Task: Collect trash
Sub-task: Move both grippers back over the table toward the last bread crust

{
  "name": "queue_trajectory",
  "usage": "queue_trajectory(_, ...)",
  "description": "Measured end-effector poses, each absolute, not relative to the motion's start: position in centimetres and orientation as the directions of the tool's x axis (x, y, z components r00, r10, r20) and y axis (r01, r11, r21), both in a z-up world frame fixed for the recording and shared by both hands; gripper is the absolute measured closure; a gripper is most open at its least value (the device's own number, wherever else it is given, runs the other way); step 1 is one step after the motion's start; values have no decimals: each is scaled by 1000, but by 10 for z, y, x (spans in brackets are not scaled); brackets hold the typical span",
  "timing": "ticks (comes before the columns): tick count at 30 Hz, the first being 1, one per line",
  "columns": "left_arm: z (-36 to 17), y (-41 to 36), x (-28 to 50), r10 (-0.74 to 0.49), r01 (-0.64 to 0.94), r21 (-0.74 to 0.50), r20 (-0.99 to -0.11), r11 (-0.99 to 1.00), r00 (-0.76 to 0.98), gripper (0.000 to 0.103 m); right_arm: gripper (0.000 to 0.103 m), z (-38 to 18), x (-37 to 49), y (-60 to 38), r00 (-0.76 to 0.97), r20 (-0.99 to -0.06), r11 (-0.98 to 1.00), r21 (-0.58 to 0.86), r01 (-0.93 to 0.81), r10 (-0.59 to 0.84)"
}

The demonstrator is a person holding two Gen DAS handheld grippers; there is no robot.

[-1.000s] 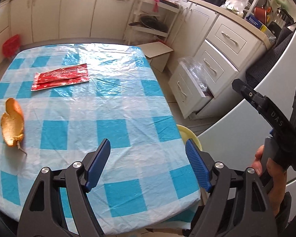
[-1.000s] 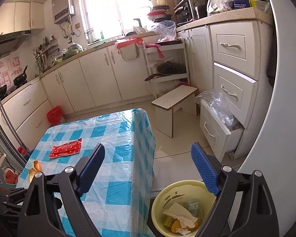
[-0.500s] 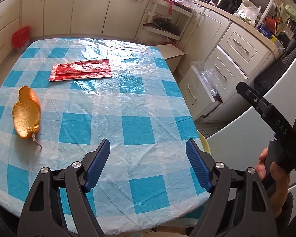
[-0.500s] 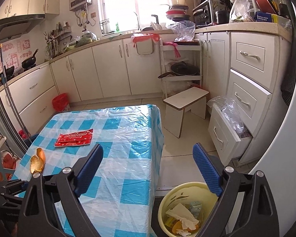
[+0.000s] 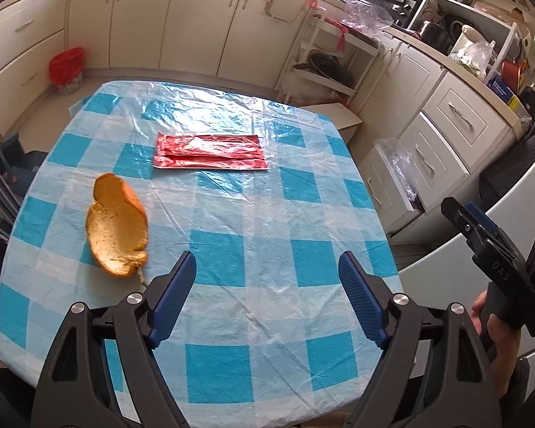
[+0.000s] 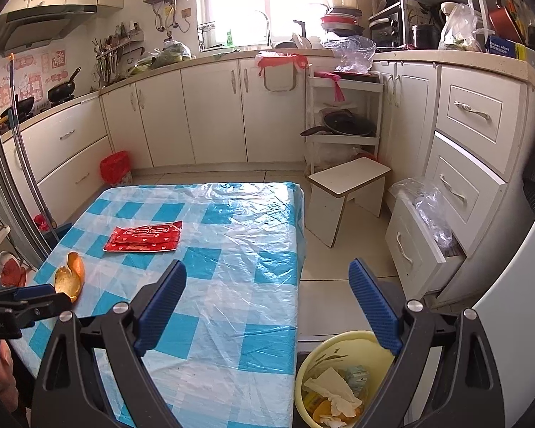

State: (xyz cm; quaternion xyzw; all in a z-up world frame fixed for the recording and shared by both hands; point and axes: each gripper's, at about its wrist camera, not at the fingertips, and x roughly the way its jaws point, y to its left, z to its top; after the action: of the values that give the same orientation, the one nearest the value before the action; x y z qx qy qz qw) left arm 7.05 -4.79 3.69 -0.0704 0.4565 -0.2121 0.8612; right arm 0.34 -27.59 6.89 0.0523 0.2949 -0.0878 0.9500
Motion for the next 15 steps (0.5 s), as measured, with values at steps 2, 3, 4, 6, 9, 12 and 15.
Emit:
queue_trajectory(2, 36, -37, 76, -416, 281, -312, -759, 908, 501, 25, 14, 68, 7, -271, 808, -574, 981, 40, 190, -134)
queue_trajectory(3, 36, -32, 78, -409, 270, -310, -761, 911, 505, 25, 14, 68, 8, -269, 807, -576, 982, 37, 187, -132)
queue_trajectory(4, 36, -27, 80, -402, 262, -308, -761, 915, 508, 25, 14, 67, 10, -266, 806, -577, 982, 34, 184, -131)
queue_trajectory(6, 36, -16, 84, -389, 243, -304, -762, 921, 517, 25, 14, 67, 14, -260, 805, -579, 984, 27, 176, -128)
queue_trajectory(9, 35, -1, 90, -375, 217, -306, -764, 927, 525, 24, 14, 65, 20, -250, 802, -585, 987, 15, 160, -121)
queue_trajectory(12, 32, 12, 95, -362, 189, -309, -767, 932, 530, 24, 14, 63, 25, -241, 800, -590, 990, 5, 144, -113)
queue_trajectory(15, 28, 24, 99, -352, 157, -319, -772, 935, 530, 24, 14, 62, 29, -233, 799, -592, 992, -4, 128, -105)
